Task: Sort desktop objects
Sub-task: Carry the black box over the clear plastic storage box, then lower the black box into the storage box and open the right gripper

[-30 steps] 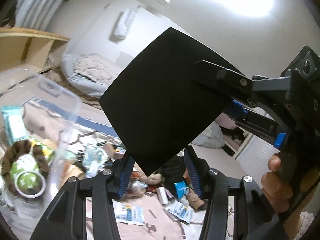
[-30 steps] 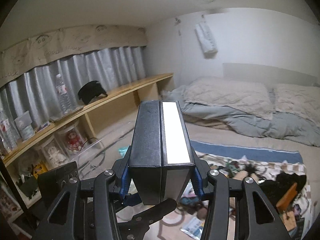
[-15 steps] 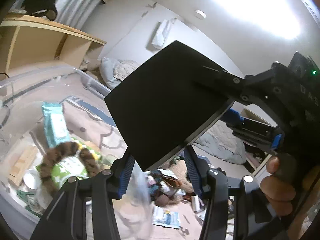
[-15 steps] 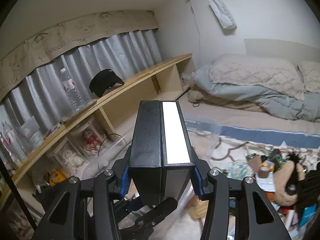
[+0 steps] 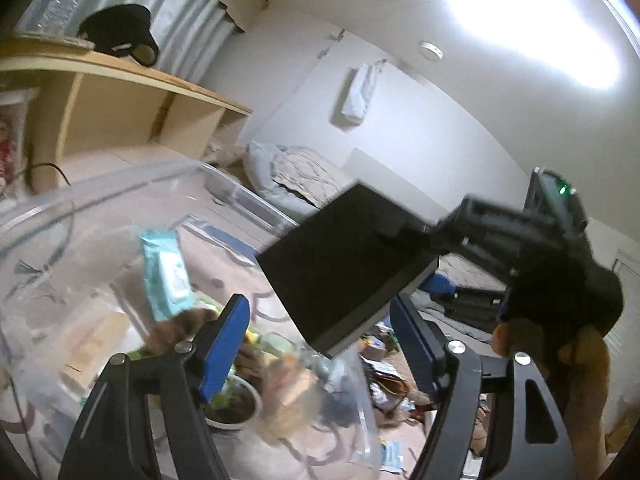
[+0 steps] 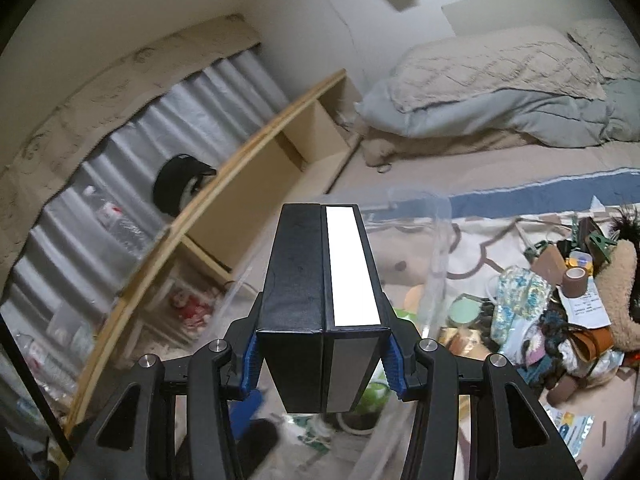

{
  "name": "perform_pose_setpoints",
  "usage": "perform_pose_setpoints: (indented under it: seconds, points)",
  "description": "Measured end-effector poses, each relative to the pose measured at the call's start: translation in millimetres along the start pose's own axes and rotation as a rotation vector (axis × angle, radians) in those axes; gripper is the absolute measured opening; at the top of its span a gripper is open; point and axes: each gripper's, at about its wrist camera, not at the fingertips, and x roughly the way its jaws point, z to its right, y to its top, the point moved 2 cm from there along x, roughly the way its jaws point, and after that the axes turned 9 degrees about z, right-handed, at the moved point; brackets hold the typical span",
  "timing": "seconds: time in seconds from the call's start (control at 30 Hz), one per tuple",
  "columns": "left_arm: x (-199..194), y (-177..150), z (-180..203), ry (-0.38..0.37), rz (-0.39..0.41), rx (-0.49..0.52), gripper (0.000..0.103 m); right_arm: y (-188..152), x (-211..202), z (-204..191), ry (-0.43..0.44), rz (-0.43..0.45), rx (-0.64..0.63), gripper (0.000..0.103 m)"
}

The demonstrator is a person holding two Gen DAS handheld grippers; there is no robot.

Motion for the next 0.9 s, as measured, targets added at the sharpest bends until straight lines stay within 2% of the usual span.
perform_pose_setpoints:
  seconds: [0.17,0.33,0.63,0.73,0.9]
  points:
    - [-15,15,-23,0.059,0.075,-0.037,0.073,-10,14,-1,-0.034,-0.05,-0.039,0.051]
    - [-36,26,-44,0.094,0.151,-0.094,0.073,-20,28,-13,-0.084,-0.08,-0.133,0.051]
    - [-65,39,-82,0.157,0.236,-0.21,0.073,-41,62,-35,-0.033,-0.248,-0.181,0.051]
    - [-68,39,-90,0.167,0.245,-0.227,0.073,-49,73,-42,-0.108,-0.286,-0.252,0.051]
    - [-68,39,-94,0.175,0.247,-0.233,0.073,-49,82,-54,-0.277,-0.248,-0.466,0.051]
